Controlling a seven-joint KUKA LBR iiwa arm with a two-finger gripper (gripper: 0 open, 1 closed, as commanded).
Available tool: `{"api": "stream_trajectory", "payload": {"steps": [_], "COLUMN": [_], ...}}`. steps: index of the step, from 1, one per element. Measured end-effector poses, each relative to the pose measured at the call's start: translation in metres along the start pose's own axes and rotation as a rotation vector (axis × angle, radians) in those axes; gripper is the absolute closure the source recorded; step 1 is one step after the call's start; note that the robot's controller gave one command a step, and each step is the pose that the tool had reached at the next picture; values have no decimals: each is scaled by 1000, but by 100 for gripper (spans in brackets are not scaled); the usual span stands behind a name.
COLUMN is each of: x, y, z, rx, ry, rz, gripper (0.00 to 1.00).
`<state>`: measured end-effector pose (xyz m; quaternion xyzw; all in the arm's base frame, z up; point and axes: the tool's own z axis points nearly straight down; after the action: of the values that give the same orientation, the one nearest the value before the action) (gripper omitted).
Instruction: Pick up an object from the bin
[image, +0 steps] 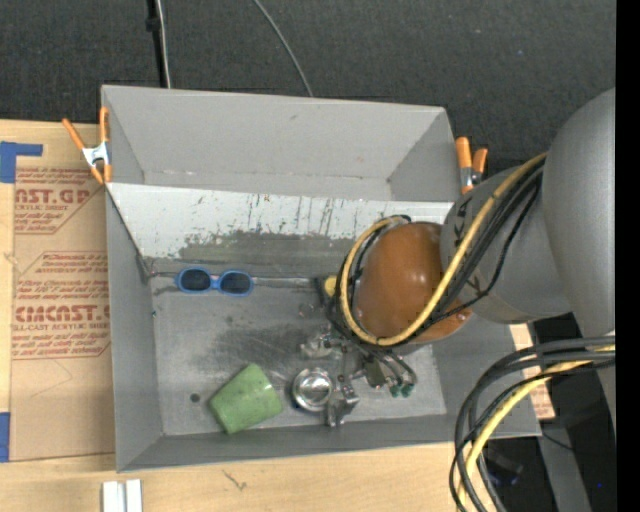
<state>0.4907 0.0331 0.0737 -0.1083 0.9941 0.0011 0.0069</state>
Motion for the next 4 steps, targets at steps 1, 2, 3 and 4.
{"api": "stream_trajectory", "payload": {"steps": [1,2,3,4], "x": [-2,-5,-6,-7], "y": [1,1,1,1], "z": [-2,-4,-31,-37], "rx": [0,1,1,1], "ry": [9,-4,11,13], "rz": [-1,0,0,1], "gripper": [0,100,100,100]}}
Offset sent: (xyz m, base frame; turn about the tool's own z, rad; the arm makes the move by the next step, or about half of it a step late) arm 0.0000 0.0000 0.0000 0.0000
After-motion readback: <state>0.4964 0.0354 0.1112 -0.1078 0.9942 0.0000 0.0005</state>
